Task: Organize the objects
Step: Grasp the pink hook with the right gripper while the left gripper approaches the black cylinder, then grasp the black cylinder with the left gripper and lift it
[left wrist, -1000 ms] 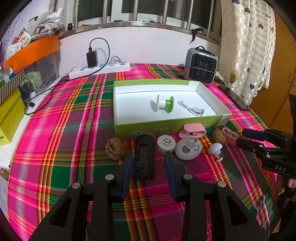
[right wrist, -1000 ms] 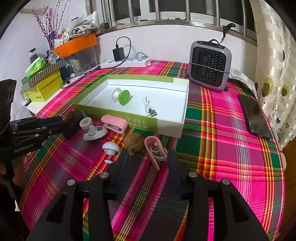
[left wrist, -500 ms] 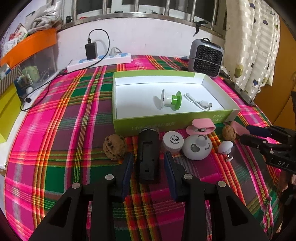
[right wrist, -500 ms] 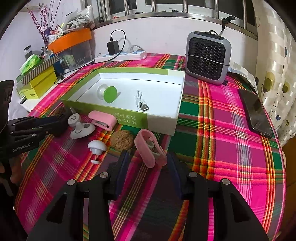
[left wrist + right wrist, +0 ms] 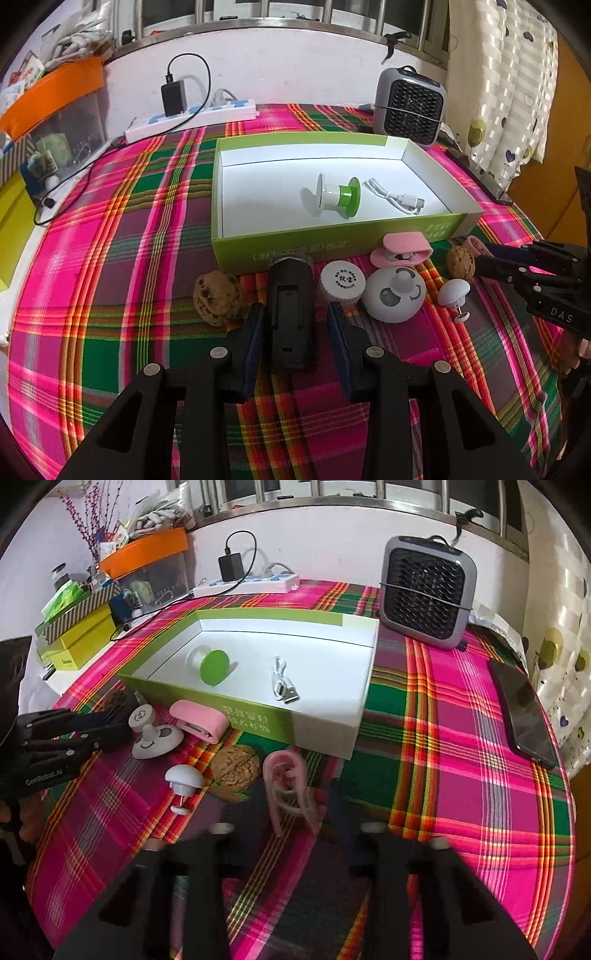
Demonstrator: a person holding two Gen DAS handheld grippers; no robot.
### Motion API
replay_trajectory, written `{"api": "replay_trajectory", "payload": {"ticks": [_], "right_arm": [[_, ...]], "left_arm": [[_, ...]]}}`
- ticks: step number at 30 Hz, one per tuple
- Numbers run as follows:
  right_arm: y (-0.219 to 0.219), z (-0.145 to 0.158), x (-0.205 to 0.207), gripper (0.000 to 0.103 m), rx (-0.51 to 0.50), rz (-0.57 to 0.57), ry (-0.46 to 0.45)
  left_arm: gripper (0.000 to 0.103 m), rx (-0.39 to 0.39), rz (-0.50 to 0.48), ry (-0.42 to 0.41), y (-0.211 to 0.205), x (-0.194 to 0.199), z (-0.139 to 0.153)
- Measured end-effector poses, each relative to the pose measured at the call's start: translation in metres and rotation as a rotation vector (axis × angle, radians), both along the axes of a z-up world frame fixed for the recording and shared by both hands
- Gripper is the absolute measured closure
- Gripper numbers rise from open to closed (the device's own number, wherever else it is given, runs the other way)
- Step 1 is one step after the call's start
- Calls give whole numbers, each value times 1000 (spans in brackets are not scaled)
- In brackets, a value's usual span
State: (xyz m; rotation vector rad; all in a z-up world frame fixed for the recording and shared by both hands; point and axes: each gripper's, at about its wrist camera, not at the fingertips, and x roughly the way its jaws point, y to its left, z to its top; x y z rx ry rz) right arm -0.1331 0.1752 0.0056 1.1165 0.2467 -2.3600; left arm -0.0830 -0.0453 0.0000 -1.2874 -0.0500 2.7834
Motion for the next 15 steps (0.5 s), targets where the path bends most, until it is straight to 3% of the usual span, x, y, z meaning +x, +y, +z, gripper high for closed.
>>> {"api": "replay_trajectory", "payload": {"ticks": [2,15], "right_arm": [[-1,1,2,79,8,-3,11],[4,15,18,79,-37,-6,56]], "left_arm": [[78,-6,3,0,0,0,0],[78,13,27,39,-3,16,13]]}}
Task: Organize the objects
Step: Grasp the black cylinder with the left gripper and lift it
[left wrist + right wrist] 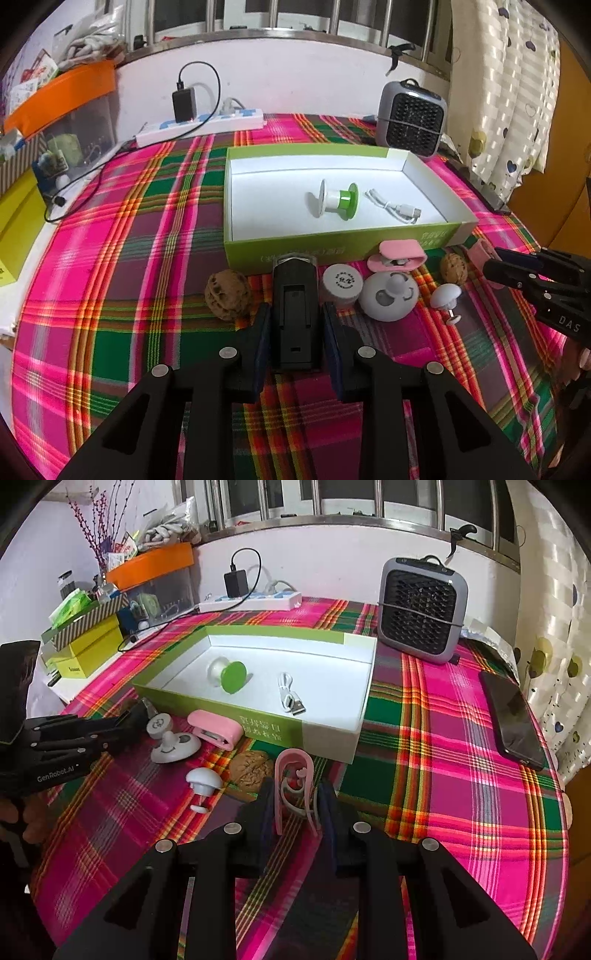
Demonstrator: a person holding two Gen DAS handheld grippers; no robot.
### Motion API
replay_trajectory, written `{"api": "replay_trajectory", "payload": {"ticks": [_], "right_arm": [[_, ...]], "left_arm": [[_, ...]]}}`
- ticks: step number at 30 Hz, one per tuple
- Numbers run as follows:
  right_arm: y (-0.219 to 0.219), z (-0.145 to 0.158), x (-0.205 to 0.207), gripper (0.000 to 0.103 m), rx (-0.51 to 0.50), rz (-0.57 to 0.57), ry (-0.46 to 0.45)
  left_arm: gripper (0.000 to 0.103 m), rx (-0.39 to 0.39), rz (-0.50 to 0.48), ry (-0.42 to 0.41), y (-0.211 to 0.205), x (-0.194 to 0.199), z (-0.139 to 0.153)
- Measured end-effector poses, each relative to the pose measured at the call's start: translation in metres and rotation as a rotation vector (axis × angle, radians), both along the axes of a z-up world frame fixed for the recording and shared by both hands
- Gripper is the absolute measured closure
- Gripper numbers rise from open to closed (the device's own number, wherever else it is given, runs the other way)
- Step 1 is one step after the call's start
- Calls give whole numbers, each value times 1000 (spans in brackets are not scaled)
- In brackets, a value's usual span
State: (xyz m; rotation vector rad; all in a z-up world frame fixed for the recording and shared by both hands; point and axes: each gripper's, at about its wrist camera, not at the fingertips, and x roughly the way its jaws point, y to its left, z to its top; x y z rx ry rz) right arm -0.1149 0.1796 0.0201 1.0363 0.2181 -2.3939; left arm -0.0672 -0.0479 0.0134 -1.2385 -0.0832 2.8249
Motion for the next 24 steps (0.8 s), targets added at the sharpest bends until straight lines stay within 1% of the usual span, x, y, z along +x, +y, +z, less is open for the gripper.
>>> {"api": "replay_trajectory", "payload": {"ticks": [11,24], "right_arm": [[-5,19,15,79,-25,12,51],[-15,29,17,79,-24,37,81]], "left_arm": [[78,-8,-25,68,10,13,24],[78,-10,-36,92,14,9,33]]}}
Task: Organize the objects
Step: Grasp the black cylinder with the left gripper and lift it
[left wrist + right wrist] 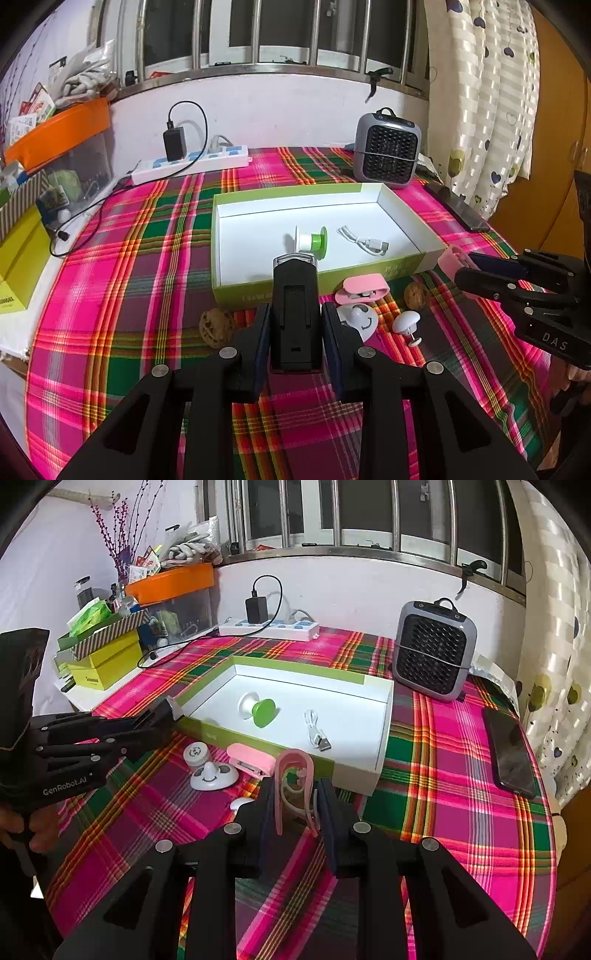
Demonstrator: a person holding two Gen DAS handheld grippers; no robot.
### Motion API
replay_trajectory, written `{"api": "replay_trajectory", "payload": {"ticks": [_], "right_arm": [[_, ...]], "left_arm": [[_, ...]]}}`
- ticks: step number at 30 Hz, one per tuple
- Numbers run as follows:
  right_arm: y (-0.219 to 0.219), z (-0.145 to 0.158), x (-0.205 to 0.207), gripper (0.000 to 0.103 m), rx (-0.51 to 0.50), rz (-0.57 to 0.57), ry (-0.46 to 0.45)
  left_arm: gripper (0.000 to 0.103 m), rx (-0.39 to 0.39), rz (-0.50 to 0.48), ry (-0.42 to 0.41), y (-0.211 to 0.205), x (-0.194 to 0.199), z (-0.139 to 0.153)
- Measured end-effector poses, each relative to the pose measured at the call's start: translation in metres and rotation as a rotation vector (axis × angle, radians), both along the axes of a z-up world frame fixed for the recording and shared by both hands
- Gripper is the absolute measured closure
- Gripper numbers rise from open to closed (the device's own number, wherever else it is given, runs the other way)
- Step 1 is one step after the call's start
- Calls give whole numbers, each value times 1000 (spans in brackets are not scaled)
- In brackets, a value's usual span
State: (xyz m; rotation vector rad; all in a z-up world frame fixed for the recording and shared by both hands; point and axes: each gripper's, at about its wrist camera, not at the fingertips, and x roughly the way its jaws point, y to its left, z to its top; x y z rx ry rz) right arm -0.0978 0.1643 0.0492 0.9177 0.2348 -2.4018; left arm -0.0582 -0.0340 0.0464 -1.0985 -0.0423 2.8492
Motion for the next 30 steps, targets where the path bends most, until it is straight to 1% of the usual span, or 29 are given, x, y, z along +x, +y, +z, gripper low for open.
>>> {"api": "replay_trajectory", "payload": {"ticks": [19,25,30], "right_arm": [[-19,4,-9,79,8,38,11],[-26,4,-20,79,11,45,8],[-36,5,-39,79,18,51,5]], "left_arm": [[78,1,-7,2,2,-6,1],[78,-9,-3,-4,5,-26,5],[78,-22,4,-11,3,-45,6]]}}
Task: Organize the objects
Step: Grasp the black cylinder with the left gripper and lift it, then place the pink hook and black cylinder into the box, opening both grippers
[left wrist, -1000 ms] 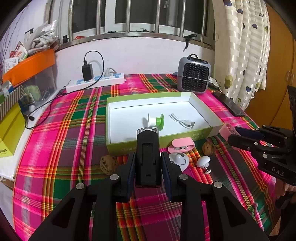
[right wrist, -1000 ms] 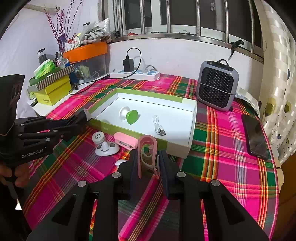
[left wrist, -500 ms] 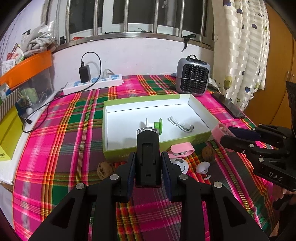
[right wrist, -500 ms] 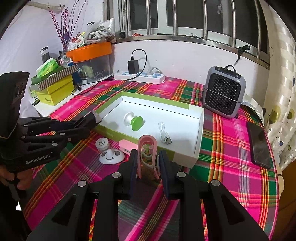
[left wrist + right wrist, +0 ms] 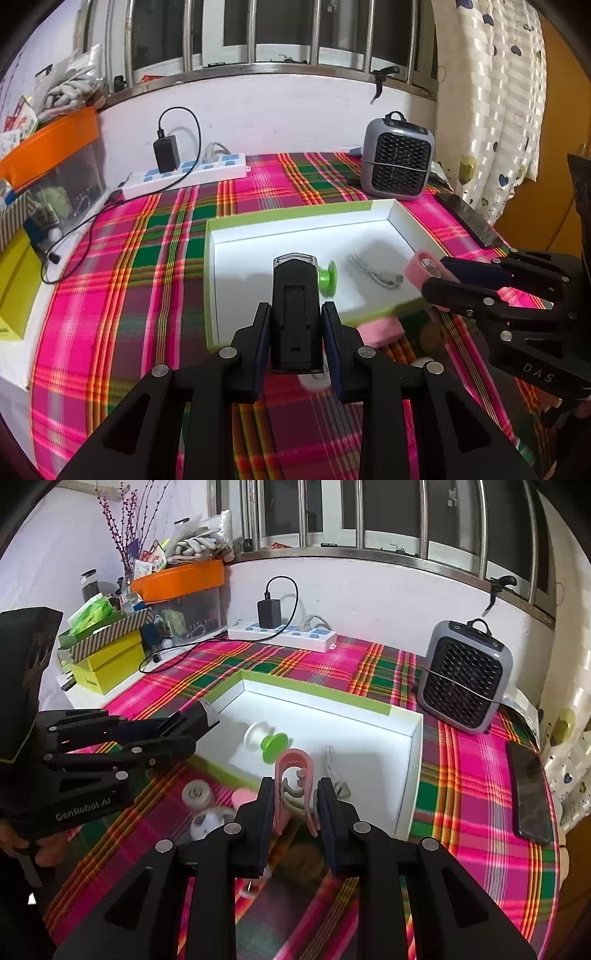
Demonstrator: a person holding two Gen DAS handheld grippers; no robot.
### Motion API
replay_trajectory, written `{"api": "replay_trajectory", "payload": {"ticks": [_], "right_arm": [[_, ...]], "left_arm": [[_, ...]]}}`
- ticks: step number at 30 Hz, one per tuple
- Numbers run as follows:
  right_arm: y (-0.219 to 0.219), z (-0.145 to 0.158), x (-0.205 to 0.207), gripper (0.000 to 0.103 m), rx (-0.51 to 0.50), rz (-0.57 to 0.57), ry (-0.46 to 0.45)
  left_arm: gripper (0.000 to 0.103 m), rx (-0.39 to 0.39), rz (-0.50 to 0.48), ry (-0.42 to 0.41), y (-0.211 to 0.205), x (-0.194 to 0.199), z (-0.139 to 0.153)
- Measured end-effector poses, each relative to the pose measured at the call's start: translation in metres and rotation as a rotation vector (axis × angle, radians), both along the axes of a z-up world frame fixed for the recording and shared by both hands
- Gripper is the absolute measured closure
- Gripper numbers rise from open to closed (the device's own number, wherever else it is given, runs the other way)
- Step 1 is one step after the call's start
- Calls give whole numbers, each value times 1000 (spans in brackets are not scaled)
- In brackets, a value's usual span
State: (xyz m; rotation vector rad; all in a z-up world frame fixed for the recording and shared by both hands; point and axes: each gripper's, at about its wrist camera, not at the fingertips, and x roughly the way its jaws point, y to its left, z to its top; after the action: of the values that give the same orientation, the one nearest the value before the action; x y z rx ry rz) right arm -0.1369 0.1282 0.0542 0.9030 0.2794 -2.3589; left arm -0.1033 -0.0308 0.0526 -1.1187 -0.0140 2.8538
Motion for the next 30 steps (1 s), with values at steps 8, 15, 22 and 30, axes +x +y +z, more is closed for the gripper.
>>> {"api": "replay_trajectory", "payload": {"ticks": [8,15,22,30], "right_arm": [[-12,-6,-28,79,14,-2,-22],[-21,-19,-50,79,18,-6,-63],[-32,-32,-62,79,21,9,-95],[-37,-45,-66,78,44,7,-117]], "left_arm": [[78,-14,0,-16,-1,-24,-6],[78,-4,29,-51,-10,-49,-19],[78,2,31,-89,-13,-60,-33],[78,-9,4,-106,-6,-65,-40]]}}
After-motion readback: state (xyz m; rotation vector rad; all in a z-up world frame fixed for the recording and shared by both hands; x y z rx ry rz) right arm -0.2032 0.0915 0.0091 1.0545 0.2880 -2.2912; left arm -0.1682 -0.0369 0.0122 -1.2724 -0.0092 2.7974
